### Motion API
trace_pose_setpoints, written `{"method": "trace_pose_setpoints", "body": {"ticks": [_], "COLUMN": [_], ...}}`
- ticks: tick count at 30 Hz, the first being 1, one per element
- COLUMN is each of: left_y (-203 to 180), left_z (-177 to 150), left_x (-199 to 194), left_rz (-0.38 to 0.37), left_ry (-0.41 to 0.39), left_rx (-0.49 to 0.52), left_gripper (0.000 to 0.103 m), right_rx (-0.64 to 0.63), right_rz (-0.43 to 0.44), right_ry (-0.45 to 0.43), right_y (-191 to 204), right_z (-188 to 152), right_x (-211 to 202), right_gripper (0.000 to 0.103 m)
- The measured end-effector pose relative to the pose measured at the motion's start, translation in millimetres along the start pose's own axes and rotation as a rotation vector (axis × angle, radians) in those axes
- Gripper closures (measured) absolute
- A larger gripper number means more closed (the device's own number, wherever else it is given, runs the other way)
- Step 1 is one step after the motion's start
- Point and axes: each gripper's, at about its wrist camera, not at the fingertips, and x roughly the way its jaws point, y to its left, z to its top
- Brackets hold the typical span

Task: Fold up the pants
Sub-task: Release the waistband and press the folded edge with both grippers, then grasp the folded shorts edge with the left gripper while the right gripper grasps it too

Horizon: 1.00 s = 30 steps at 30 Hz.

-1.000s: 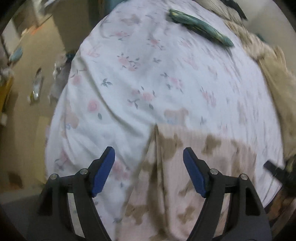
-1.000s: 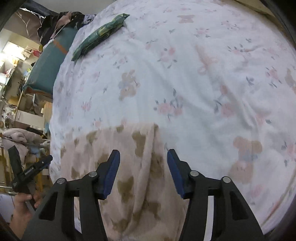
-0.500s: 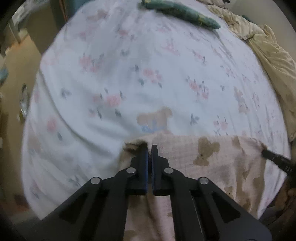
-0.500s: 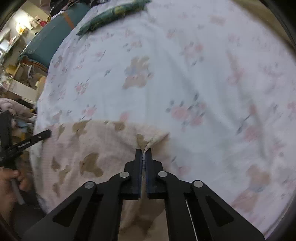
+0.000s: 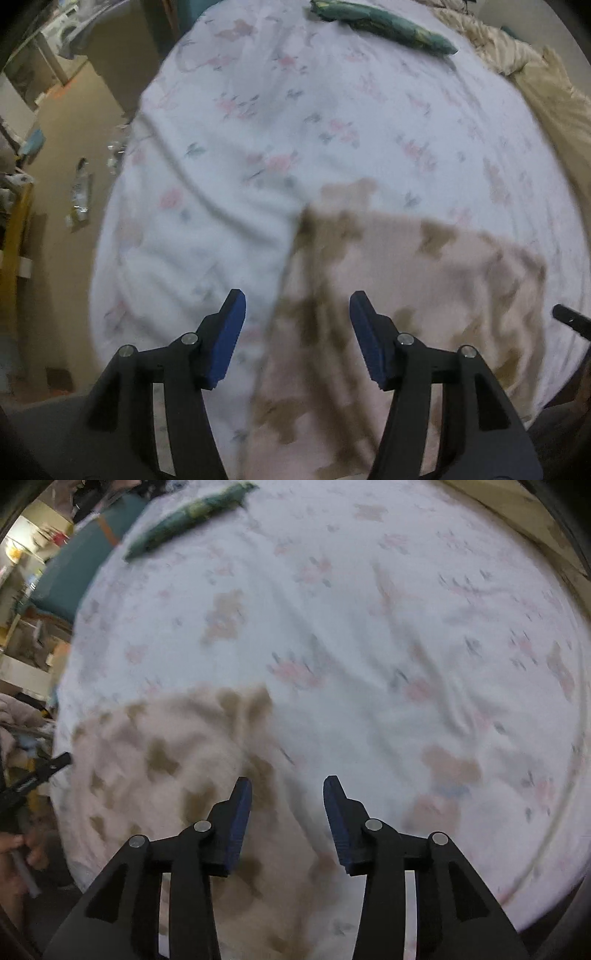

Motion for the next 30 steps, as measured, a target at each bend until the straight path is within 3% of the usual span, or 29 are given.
{"method": "trace_pose_setpoints", "body": {"ticks": [2, 5, 9, 11, 14, 15, 17, 21, 25, 28, 30], "left_y": [10, 17, 15, 20, 26, 27, 24, 14, 6, -9, -15], "left_z": [-8, -15, -18, -17, -6, 2, 18, 53, 77, 81, 80], "left_x": [12, 27, 25, 17, 0, -5, -11, -11, 8, 34, 46], "left_rz": [0.004, 0.013, 0.055, 0.051, -0.004, -0.032, -0.056, -0.057, -0.125, -0.141, -0.131], "left_ry": [0.052, 0.122, 0.114, 0.085, 0.036, 0.028, 0.018, 0.017, 0.006, 0.051, 0.07], "left_rx": [-0.04, -0.058, -0.008, -0.044, -0.122, -0.137, -0.113, 0.014, 0.051, 0.123, 0.161], "left_gripper": [0.048, 0.048, 0.048, 0.048, 0.045, 0.041, 0.03, 0.029, 0.03, 0.03, 0.041], "right_rx": [-0.003, -0.057, -0.107, -0.061, -0.024, -0.019, -0.007, 0.028, 0.003, -0.039, -0.045], "right_rz": [-0.004, -0.059, -0.225, -0.164, 0.014, 0.043, 0.094, 0.178, 0.176, 0.176, 0.142], "right_ry": [0.049, 0.172, 0.146, 0.115, -0.031, -0.061, -0.102, -0.095, -0.064, -0.038, -0.03], "right_y": [-1, 4, 9, 9, 15, 16, 18, 15, 19, 19, 16], "right_z": [-3, -13, -20, -19, -4, 1, 12, 41, 60, 69, 73], "right_x": [15, 40, 27, 15, -19, -25, -31, -12, 14, 32, 42], "right_gripper": [0.061, 0.083, 0.083, 0.081, 0.072, 0.052, 0.03, 0.03, 0.03, 0.03, 0.03]}}
